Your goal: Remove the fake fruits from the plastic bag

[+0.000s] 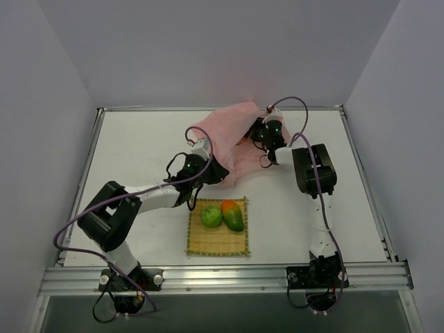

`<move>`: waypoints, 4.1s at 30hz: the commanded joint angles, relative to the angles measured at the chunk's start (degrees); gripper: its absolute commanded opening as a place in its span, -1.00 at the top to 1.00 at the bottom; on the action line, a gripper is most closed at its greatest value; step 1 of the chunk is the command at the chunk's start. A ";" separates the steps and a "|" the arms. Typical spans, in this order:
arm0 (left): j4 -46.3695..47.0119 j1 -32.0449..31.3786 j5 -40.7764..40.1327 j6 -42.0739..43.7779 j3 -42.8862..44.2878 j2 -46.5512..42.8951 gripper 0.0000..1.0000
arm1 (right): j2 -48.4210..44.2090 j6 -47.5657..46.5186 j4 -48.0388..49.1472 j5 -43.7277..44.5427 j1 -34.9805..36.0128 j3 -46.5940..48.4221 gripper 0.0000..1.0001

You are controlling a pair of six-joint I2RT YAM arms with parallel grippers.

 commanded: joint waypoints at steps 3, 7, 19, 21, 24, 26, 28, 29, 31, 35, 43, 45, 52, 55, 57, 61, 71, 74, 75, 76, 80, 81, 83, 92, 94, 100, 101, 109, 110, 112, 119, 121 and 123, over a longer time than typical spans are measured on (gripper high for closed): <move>1.84 0.82 -1.30 0.44 7.11 0.10 0.95 | -15.15 2.51 1.59 -1.23 3.24 -14.78 0.29; 1.59 1.88 -2.53 0.35 10.97 1.50 0.95 | -25.24 3.84 3.26 1.15 7.80 -26.91 0.34; -1.40 8.73 -2.00 1.22 11.60 0.89 0.95 | -50.19 2.34 -0.86 7.63 14.14 -46.07 0.33; -1.75 9.00 -1.56 1.49 10.99 0.72 0.95 | -55.91 0.59 -4.10 11.15 17.04 -47.67 0.33; -2.11 9.17 -1.30 2.28 10.20 0.36 0.95 | -62.77 -0.82 -8.33 16.44 20.20 -49.43 0.33; -2.19 9.18 -1.03 2.72 9.84 -0.16 0.95 | -65.69 -1.17 -10.01 16.71 21.09 -50.48 0.33; -2.98 9.18 -1.12 3.77 9.58 -0.77 0.95 | -69.12 -0.83 -12.73 14.26 22.23 -51.10 0.33; -3.33 9.26 -1.12 4.13 9.58 -0.87 0.95 | -70.09 -0.65 -13.61 13.47 23.10 -51.89 0.33; -3.60 9.61 -0.25 4.92 9.49 -1.22 0.95 | -72.90 -1.26 -16.33 12.93 27.91 -52.77 0.32; -3.78 9.79 0.11 6.32 8.26 -2.45 0.95 | -76.94 -0.56 -20.56 14.16 39.79 -56.11 0.29; -0.88 10.05 1.60 6.50 5.27 -4.20 0.95 | -78.02 9.19 -17.22 29.61 64.22 -63.76 0.29; -0.44 10.05 2.30 6.76 4.48 -4.38 0.95 | -73.38 10.77 -15.91 37.95 70.55 -63.59 0.29; 0.00 9.97 3.53 8.43 2.81 -6.22 0.95 | -56.93 14.82 -5.29 56.42 80.68 -60.51 0.29; 0.44 9.88 4.24 8.96 2.02 -6.67 0.95 | -52.44 17.36 -0.44 61.70 82.26 -60.86 0.27; 0.88 9.88 4.50 9.22 1.49 -6.93 0.95 | -50.77 17.98 0.79 63.37 82.96 -60.77 0.26; 0.97 9.88 5.38 9.05 1.40 -7.11 0.95 | -49.70 19.39 -0.87 66.88 84.19 -59.89 0.23; 0.62 9.53 4.86 9.58 0.35 -8.25 0.95 | -48.92 26.24 -14.04 68.13 84.90 -56.73 -0.31; -0.17 9.53 4.42 10.28 0.44 -8.69 0.95 | -48.47 27.30 -16.59 67.69 85.43 -55.85 -0.57; -0.35 9.53 4.33 10.63 0.35 -9.04 0.95 | -49.17 27.39 -17.30 67.95 85.43 -55.76 -0.60; -0.52 9.53 4.24 10.72 0.26 -9.21 0.95 | -49.96 27.04 -17.83 68.39 85.69 -55.68 -0.67; -1.23 9.53 3.63 11.33 -0.35 -9.83 0.95 | -54.26 25.46 -22.65 68.92 85.95 -54.71 -0.85; -1.32 9.61 3.54 11.51 -0.44 -10.09 0.95 | -54.71 25.46 -23.89 69.00 85.95 -54.27 -0.86; -1.49 9.53 3.36 11.60 -0.70 -10.18 0.95 | -56.72 25.72 -26.97 69.36 85.95 -54.01 -0.85; -1.58 9.62 3.10 11.78 -1.32 -10.53 0.95 | -68.67 21.86 -34.09 71.20 86.66 -52.95 -0.82; -1.58 9.61 3.10 11.78 -1.50 -10.71 0.95 | -70.35 18.52 -34.45 71.55 86.05 -52.60 -0.87; -2.19 9.88 1.70 12.13 -1.67 -11.85 0.95 | -77.64 9.04 -35.41 63.24 73.86 -51.02 -0.17; -2.80 9.97 1.26 12.30 -1.67 -12.03 0.95 | -78.87 8.06 -35.41 59.72 70.43 -50.41 0.05; -5.53 10.76 -3.14 12.30 -1.41 -14.67 0.67 | -75.72 0.06 -35.41 44.57 53.44 -45.40 0.62; -5.80 10.76 -3.23 12.30 -1.15 -14.75 0.44 | -75.37 -0.73 -35.41 44.22 53.00 -44.87 0.59; -7.54 10.76 -4.02 11.86 -0.79 -15.54 -0.39 | -75.46 -1.61 -35.41 44.22 52.73 -43.73 0.34; -18.44 10.67 -8.94 11.51 0.35 -27.74 -0.88 | -82.91 -4.16 -39.01 46.50 52.73 -41.44 -0.95; -22.91 10.76 -9.65 11.34 0.52 -34.24 -0.88 | -85.11 -3.81 -42.51 50.18 52.73 -40.91 -1.00; -26.00 10.84 -9.65 11.95 0.70 -40.81 -0.89 | -88.80 -3.55 -44.20 52.91 52.82 -40.82 -1.00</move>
